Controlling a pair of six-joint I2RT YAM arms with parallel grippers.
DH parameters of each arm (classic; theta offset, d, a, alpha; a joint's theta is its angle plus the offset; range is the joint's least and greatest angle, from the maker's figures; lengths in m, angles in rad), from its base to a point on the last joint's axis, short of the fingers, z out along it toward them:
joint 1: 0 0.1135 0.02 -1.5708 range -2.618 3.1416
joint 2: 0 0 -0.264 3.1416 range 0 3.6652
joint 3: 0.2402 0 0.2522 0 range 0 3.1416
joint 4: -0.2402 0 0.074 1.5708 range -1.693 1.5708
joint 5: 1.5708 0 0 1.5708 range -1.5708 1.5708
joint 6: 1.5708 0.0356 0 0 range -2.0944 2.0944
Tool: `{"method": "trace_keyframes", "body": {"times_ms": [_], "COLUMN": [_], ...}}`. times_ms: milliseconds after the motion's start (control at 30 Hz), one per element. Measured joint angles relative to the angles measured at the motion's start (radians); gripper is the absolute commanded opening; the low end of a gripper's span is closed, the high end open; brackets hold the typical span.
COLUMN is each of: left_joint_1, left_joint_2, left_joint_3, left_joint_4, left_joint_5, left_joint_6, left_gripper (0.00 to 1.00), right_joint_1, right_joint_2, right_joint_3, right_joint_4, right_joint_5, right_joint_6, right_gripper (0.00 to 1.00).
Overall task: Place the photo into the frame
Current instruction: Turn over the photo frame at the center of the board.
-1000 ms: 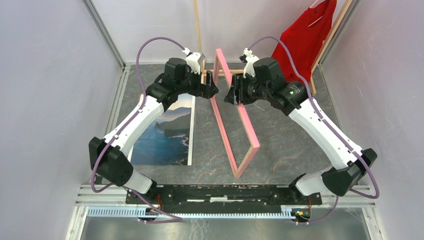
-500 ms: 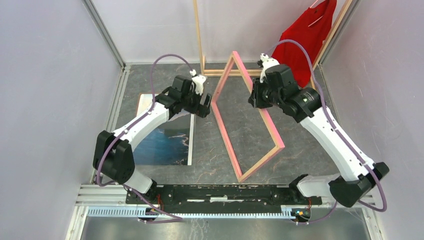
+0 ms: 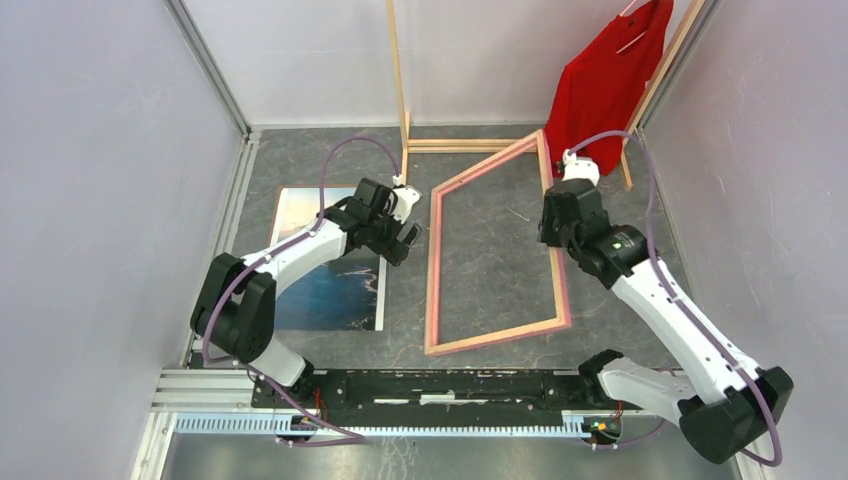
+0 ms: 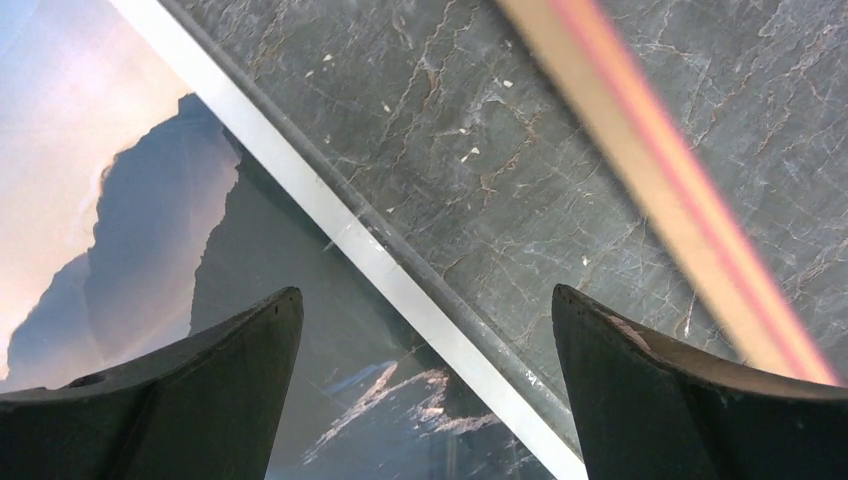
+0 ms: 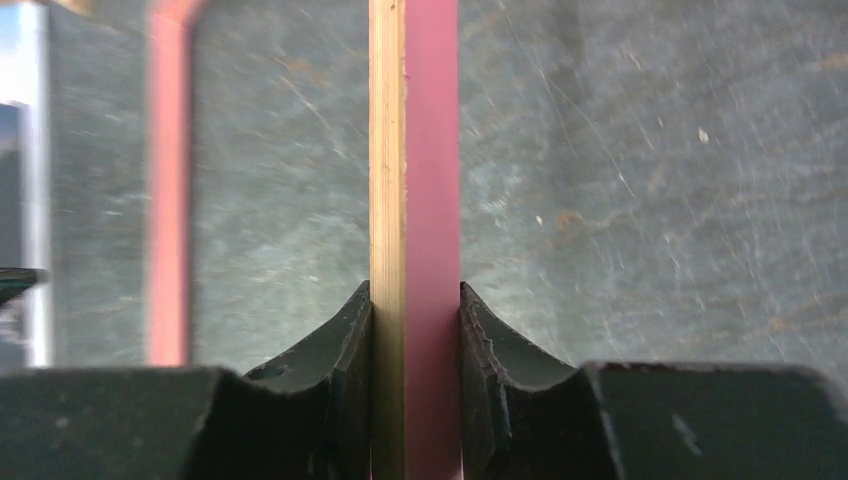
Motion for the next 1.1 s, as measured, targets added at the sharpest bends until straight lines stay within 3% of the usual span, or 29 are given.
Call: {"method": "trace_keyframes", "body": {"times_ms": [300,500,900,1100], "left_joint_1": [-0.049,-0.051,-0.051,-0.051], "left_joint_2": [0.055,0.073,0.074,0.074], "left_joint_3": [-0.007,-0.026,-0.027,-0.027], "left_joint_4": [0.031,0.051,0.065,0.064], "left_joint_5": [-0.037,-0.109,-0.156,-0.159], "left_joint_6": [0.054,0.107,0.134,0.140], "left_gripper": [1.00,1.00,1.00,1.00], "right_joint_1": [-0.035,-0.051,-0.069,-0.083], "right_joint_2": [0.085,0.107,0.309,0.381], "right_joint_3": [-0.248,-0.270,-0.340,-0.340], "right_joint_4": [-0.003,0.035,0.184,0.263], "right_joint_5": [0.045,0.047,0.069,0.056], "right_joint_6": [-0.024,-0.064,-0.076,-0.073], "right_gripper": [0.10,0.08,0.04,0.12]}}
